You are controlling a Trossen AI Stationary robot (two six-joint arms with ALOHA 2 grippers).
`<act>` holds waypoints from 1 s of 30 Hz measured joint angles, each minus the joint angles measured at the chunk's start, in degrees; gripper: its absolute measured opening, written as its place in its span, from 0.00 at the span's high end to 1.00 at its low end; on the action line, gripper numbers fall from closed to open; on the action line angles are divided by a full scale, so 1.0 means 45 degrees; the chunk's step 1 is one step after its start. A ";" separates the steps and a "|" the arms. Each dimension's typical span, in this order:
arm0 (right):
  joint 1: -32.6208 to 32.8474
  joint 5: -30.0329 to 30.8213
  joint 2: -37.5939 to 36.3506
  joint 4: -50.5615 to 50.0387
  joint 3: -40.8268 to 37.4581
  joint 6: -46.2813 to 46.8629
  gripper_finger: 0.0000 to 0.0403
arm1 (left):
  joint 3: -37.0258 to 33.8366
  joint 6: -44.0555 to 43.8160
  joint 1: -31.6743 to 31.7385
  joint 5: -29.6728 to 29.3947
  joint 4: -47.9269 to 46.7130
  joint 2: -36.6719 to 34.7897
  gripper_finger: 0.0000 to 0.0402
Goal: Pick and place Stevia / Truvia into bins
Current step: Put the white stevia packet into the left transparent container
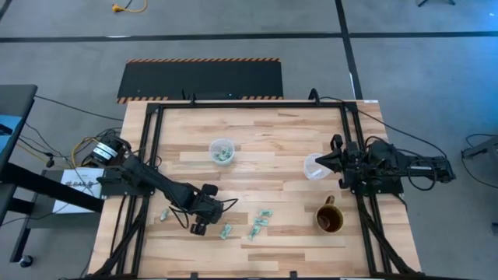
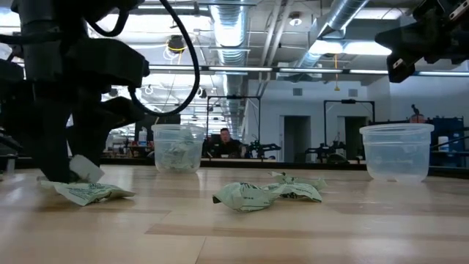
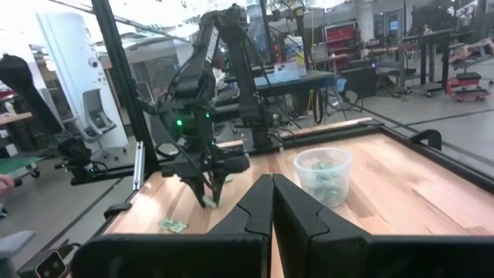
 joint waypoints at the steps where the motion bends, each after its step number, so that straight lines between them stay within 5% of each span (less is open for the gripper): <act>1: 0.0000 0.0000 -0.0002 -0.0117 0.0000 0.0000 1.00 | -0.0014 -0.0106 0.0000 -0.0006 0.0040 0.0090 0.69; 8: 0.0002 0.0000 -0.0005 -0.0594 0.0000 0.0000 1.00 | -0.0030 -0.0232 -0.0015 -0.0291 0.0053 -0.0007 0.71; 16: 0.0002 0.0000 -0.0005 -0.0700 0.0000 0.0000 1.00 | -0.0035 -0.0626 -0.0015 -0.0741 0.0053 -0.0101 0.97; 22: 0.0000 0.0000 -0.0005 -0.0700 0.0000 0.0000 1.00 | 0.0434 -0.0976 0.0009 -0.1875 -0.0792 -0.0012 0.99; 30: -0.0001 0.0000 -0.0005 -0.0705 0.0000 0.0000 1.00 | 0.3120 -0.1182 0.0020 -0.4186 -0.3916 -0.0023 1.00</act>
